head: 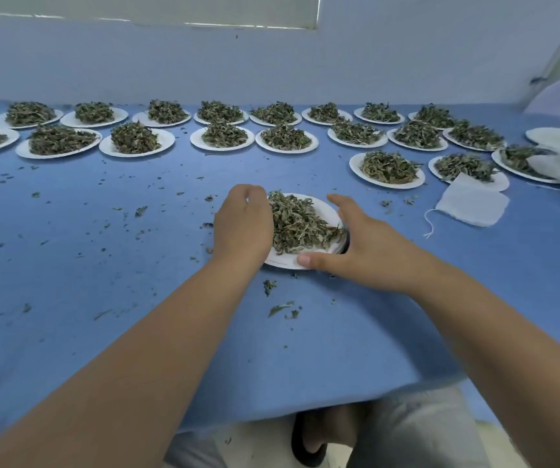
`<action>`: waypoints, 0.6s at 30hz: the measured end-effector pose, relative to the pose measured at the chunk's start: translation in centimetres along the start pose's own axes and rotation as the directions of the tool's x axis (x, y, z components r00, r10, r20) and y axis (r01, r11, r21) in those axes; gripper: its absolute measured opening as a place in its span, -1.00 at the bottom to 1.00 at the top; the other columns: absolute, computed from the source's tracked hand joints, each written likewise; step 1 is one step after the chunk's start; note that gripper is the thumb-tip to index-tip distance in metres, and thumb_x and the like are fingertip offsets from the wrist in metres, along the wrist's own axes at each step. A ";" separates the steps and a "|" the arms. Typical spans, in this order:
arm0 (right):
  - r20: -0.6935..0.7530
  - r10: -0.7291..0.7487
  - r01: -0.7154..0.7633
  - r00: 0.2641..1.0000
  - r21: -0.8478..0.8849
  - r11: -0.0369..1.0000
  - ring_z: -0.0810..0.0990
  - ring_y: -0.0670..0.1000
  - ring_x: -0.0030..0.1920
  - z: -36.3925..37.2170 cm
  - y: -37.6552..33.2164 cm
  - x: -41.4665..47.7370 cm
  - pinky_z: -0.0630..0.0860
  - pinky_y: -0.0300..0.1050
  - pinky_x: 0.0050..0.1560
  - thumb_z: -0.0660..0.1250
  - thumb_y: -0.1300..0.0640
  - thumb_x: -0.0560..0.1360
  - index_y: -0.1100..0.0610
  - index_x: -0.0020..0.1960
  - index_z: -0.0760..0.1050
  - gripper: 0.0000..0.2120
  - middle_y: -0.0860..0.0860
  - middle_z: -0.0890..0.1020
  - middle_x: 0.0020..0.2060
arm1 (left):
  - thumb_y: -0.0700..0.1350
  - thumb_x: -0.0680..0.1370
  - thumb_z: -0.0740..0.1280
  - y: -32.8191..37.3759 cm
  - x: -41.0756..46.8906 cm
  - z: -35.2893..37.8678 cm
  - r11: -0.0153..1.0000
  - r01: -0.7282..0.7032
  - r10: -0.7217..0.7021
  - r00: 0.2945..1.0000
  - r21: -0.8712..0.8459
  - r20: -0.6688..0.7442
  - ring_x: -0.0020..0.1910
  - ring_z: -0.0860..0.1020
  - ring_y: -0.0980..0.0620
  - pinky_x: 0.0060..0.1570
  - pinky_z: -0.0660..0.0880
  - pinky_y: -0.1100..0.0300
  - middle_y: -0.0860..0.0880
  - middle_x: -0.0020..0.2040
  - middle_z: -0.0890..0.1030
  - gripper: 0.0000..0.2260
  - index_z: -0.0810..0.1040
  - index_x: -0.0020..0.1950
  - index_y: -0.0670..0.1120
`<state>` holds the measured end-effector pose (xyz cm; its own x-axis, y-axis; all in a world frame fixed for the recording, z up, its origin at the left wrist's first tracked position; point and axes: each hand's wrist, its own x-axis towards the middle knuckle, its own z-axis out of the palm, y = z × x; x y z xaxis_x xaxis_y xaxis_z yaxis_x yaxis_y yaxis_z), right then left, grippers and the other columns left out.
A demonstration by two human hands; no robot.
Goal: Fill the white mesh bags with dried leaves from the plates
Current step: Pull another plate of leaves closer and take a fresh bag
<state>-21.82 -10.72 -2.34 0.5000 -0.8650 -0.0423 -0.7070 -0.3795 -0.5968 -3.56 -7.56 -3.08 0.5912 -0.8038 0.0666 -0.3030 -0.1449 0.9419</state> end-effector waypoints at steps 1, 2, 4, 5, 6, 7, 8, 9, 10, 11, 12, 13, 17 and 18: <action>-0.015 -0.004 0.004 1.000 -0.002 1.000 0.47 -0.12 0.09 0.1 0.2 0.2 0.35 -0.32 -0.10 0.43 -0.50 0.24 -0.28 0.53 -0.02 0.03 -0.23 0.48 0.11 | 0.02 0.66 0.06 0.0 0.1 0.4 1.000 -0.011 0.011 1.000 0.001 -0.026 -0.30 0.41 0.26 -0.35 0.21 0.26 0.18 -0.22 0.43 -0.70 0.51 0.22 -0.01; -0.020 -0.013 0.013 1.000 -0.017 1.000 0.51 -0.12 0.05 0.2 0.3 0.4 0.38 -0.28 -0.11 0.42 -0.51 0.24 -0.27 0.54 -0.03 0.04 -0.23 0.53 0.04 | 0.02 0.65 0.06 0.1 0.2 0.7 1.000 -0.025 0.025 0.999 0.009 -0.047 -0.30 0.40 0.22 -0.35 0.21 0.22 0.15 -0.23 0.44 -0.71 0.51 0.18 -0.04; -0.016 -0.035 0.034 0.999 -0.059 0.998 0.54 -0.12 0.00 0.2 0.6 0.5 0.40 -0.20 -0.14 0.36 -0.55 0.25 -0.26 0.56 -0.05 0.04 -0.23 0.55 -0.07 | 0.01 0.66 0.05 0.3 0.5 1.0 0.999 -0.028 0.030 0.997 0.032 -0.068 -0.28 0.39 0.22 -0.35 0.21 0.23 0.14 -0.20 0.45 -0.75 0.49 0.11 -0.02; -0.022 -0.035 0.034 0.999 -0.062 0.998 0.54 -0.09 0.03 -0.1 0.8 0.4 0.40 -0.18 -0.11 0.31 -0.58 0.25 -0.27 0.56 -0.06 0.04 -0.21 0.56 -0.01 | 0.00 0.67 0.05 0.6 0.5 1.0 0.999 -0.033 0.036 0.997 0.041 -0.074 -0.26 0.40 0.22 -0.34 0.21 0.23 0.14 -0.19 0.46 -0.77 0.48 0.11 -0.01; -0.048 -0.024 0.022 0.999 -0.046 0.999 0.53 -0.04 0.13 -0.6 1.2 0.4 0.39 -0.16 -0.04 0.26 -0.62 0.25 -0.28 0.55 -0.05 0.02 -0.17 0.56 0.12 | 0.00 0.67 0.05 0.7 0.5 0.9 0.997 -0.057 0.061 0.995 0.051 -0.081 -0.24 0.43 0.19 -0.32 0.24 0.22 0.12 -0.16 0.48 -0.77 0.47 0.13 -0.01; -0.109 -0.002 0.000 0.994 -0.026 1.000 0.51 -0.01 0.23 -1.3 1.9 0.4 0.37 -0.12 0.03 0.22 -0.63 0.26 -0.30 0.53 0.01 -0.04 -0.13 0.53 0.28 | 0.00 0.67 0.06 0.8 0.5 0.8 0.992 -0.109 0.115 0.989 0.069 -0.091 -0.16 0.50 0.12 -0.26 0.31 0.17 0.06 -0.09 0.53 -0.77 0.46 0.17 -0.01; -0.210 0.028 -0.032 0.977 -0.016 0.999 0.52 -0.01 0.25 -2.3 2.9 0.4 0.37 -0.10 0.06 0.20 -0.61 0.30 -0.31 0.50 0.11 -0.15 -0.10 0.51 0.34 | 0.00 0.66 0.06 0.8 0.4 0.8 0.978 -0.183 0.193 0.975 0.098 -0.106 -0.02 0.55 0.00 -0.16 0.39 0.10 -0.02 0.04 0.56 -0.76 0.45 0.22 0.00; -0.330 0.060 -0.072 0.942 -0.023 0.997 0.58 -0.04 0.15 -3.4 4.3 0.4 0.40 -0.10 0.02 0.22 -0.54 0.38 -0.30 0.44 0.24 -0.30 -0.08 0.57 0.25 | 0.00 0.65 0.06 1.1 0.3 0.9 0.955 -0.265 0.280 0.953 0.135 -0.117 0.14 0.54 -0.12 -0.04 0.43 0.02 -0.08 0.19 0.54 -0.76 0.44 0.22 0.03; -0.436 0.097 -0.126 0.895 -0.040 0.991 0.61 -0.08 -0.03 -4.6 5.8 0.4 0.42 -0.13 -0.09 0.27 -0.41 0.46 -0.24 0.36 0.37 -0.47 -0.09 0.63 0.05 | 0.00 0.64 0.05 1.5 0.1 1.1 0.924 -0.341 0.363 0.924 0.171 -0.117 0.28 0.48 -0.19 0.04 0.43 -0.01 -0.12 0.31 0.48 -0.78 0.43 0.20 0.05; -0.506 0.143 -0.198 0.851 -0.056 0.979 0.60 -0.07 -0.16 -5.8 7.6 0.4 0.43 -0.14 -0.19 0.30 -0.24 0.51 -0.16 0.26 0.49 -0.64 -0.10 0.63 -0.12 | -0.01 0.64 0.06 2.1 -0.3 1.7 0.895 -0.404 0.427 0.899 0.190 -0.100 0.36 0.41 -0.21 0.05 0.41 0.01 -0.13 0.36 0.44 -0.80 0.42 0.17 0.06; -0.535 0.199 -0.280 0.821 -0.075 0.957 0.59 0.00 -0.19 -6.9 9.3 0.4 0.41 -0.12 -0.23 0.31 -0.09 0.54 -0.09 0.16 0.56 -0.77 -0.10 0.61 -0.19 | -0.02 0.63 0.06 2.7 -0.6 2.6 0.871 -0.452 0.471 0.880 0.190 -0.066 0.39 0.38 -0.21 0.05 0.39 0.02 -0.13 0.36 0.44 -0.82 0.42 0.14 0.05; -0.532 0.257 -0.361 0.807 -0.101 0.927 0.56 0.07 -0.15 -7.7 11.0 0.4 0.40 -0.10 -0.21 0.29 0.03 0.54 -0.03 0.09 0.60 -0.83 -0.06 0.63 -0.16 | -0.04 0.64 0.07 3.3 -1.1 3.7 0.854 -0.487 0.499 0.866 0.181 -0.022 0.39 0.37 -0.20 0.06 0.39 0.01 -0.12 0.34 0.45 -0.83 0.42 0.12 0.02; -0.487 0.389 -0.501 0.782 -0.121 0.857 0.48 0.15 0.02 -8.6 14.9 0.2 0.41 -0.07 -0.09 0.16 0.25 0.52 0.04 0.06 0.60 -0.72 0.11 0.64 0.10 | -0.07 0.67 0.10 4.5 -3.1 9.0 0.819 -0.562 0.544 0.825 0.118 0.150 0.43 0.35 -0.15 0.04 0.34 0.06 -0.08 0.33 0.48 -0.84 0.45 0.10 -0.04; -0.503 0.377 -0.497 0.778 -0.125 0.859 0.52 0.18 0.08 -8.6 15.2 0.1 0.43 -0.07 -0.05 0.16 0.26 0.52 0.05 0.09 0.60 -0.70 0.11 0.64 0.12 | -0.07 0.67 0.11 4.6 -3.5 10.2 0.820 -0.564 0.543 0.820 0.097 0.181 0.41 0.36 -0.11 0.03 0.32 0.08 -0.05 0.29 0.49 -0.85 0.45 0.10 -0.05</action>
<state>-36.80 -19.40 -4.54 -0.1288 -0.9810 0.1448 -0.9182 0.0628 -0.3912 -14.70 -11.30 -2.32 0.1849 -0.8425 0.5059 -0.6543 0.2786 0.7030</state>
